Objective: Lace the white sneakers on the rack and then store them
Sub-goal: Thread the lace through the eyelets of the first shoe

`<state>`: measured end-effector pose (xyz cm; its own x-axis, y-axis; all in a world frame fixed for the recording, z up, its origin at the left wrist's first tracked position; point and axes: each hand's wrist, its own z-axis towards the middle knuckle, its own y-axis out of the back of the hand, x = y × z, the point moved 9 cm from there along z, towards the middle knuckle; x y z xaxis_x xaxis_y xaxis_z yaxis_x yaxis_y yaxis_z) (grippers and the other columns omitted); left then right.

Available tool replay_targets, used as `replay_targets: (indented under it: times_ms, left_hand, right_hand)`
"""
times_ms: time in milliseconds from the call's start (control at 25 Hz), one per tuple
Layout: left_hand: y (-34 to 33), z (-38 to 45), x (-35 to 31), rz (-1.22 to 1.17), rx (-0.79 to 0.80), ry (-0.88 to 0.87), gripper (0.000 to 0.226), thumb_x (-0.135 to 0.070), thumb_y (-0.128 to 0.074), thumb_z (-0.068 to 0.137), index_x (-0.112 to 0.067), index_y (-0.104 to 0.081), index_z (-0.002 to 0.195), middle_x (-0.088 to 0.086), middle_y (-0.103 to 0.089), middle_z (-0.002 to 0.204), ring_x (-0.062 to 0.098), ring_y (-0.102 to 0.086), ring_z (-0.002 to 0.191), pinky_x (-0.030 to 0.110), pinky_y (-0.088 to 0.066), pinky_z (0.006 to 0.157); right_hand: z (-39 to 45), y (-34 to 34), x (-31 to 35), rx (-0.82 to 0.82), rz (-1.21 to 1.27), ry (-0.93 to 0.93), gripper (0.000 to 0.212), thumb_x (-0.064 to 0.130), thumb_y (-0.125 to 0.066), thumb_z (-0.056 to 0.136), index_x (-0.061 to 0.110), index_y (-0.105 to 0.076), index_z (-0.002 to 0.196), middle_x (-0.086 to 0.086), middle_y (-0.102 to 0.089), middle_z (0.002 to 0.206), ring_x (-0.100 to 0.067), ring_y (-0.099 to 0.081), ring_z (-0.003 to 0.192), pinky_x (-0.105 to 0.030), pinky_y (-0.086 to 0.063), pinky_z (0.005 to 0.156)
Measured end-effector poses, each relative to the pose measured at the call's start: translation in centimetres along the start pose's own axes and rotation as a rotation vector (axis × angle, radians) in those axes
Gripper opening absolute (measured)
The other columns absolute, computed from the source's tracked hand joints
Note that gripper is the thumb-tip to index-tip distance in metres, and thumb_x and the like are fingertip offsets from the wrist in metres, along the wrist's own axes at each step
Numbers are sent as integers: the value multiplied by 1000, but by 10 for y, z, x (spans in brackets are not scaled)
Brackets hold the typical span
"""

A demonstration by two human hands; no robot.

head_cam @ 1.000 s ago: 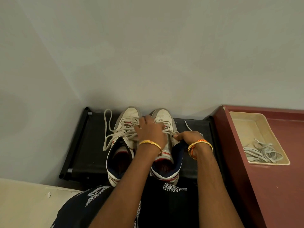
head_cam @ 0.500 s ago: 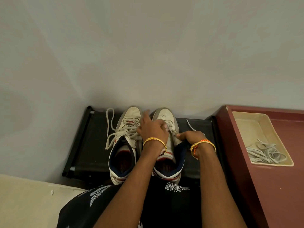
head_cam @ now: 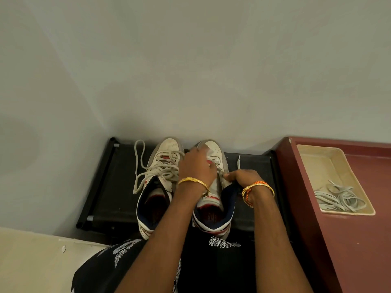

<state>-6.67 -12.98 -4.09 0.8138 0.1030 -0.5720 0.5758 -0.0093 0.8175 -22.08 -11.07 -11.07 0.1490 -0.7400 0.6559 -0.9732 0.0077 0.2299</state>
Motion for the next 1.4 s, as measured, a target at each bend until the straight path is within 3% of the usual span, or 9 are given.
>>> replay_targets:
  times_ms: [120, 360, 520, 680, 800, 880, 1000, 1120, 1400]
  left_hand:
    - [-32, -2, -9, 422, 90, -31, 32, -22, -54, 89, -23, -61, 120, 10, -26, 146, 31, -21, 135, 47, -24, 108]
    - [-39, 7, -2, 353, 101, 21, 30, -25, -56, 91, -25, -63, 120, 7, -18, 151, 29, -11, 140, 48, -17, 111]
    - [-13, 2, 11, 50, -35, 136, 26, -27, -61, 87, -20, -67, 111, 1, -33, 135, 22, -24, 130, 40, -23, 104]
    - [45, -2, 31, -405, -365, 191, 15, -18, -52, 92, -15, -61, 103, 2, -45, 126, 18, -46, 116, 42, -32, 104]
    - [70, -4, 47, -965, -527, 198, 12, -13, -44, 98, -13, -52, 90, -1, -64, 97, 14, -63, 87, 32, -53, 80]
    - [61, -3, 46, -1129, -455, 238, 11, -12, -41, 98, -13, -45, 87, 2, -58, 77, 13, -58, 63, 26, -51, 59]
    - [30, 4, 21, -528, -203, 124, 11, -14, -52, 90, -13, -45, 98, 3, -52, 75, 19, -53, 63, 27, -42, 56]
    - [-18, 2, -9, 205, 53, -79, 21, -16, -54, 89, -14, -62, 109, 8, -57, 109, 30, -60, 97, 35, -46, 76]
    - [-33, 4, -12, 409, 123, -39, 28, -10, -47, 93, -13, -61, 118, 11, -52, 126, 32, -58, 109, 38, -47, 84]
  right_hand:
    - [1, 0, 0, -14, -10, 12, 11, 7, -67, 84, 1, -64, 92, -10, -63, 86, -25, -58, 80, -38, -50, 73]
    - [2, -1, 3, -23, -34, 29, 14, 5, -66, 84, -1, -66, 97, -7, -60, 81, -20, -55, 72, -36, -48, 72]
    - [1, 3, 3, -26, 0, 18, 16, 2, -67, 83, -1, -66, 98, -9, -61, 80, -21, -56, 69, -31, -48, 59]
    - [-2, 2, 2, -10, 11, 17, 15, 2, -66, 83, -3, -66, 97, -11, -63, 81, -22, -57, 71, -35, -50, 65]
    - [-4, 0, 1, -7, 6, 8, 13, 4, -66, 84, -1, -64, 96, -10, -62, 81, -21, -57, 71, -33, -48, 61]
    - [-3, -1, 2, -6, -3, 12, 11, 5, -65, 85, -1, -64, 94, -9, -61, 80, -21, -56, 70, -34, -48, 63]
    - [-3, -1, 3, -4, -14, 11, 5, 4, -65, 85, 1, -63, 87, -9, -60, 78, -20, -56, 70, -36, -48, 67]
    - [-1, -2, 3, 1, -36, 19, 12, 6, -65, 85, -1, -64, 95, -8, -60, 80, -20, -56, 71, -36, -48, 68]
    - [0, -4, 4, 6, -41, 37, 23, 7, -66, 85, -3, -65, 106, -6, -59, 79, -20, -57, 74, -34, -48, 69]
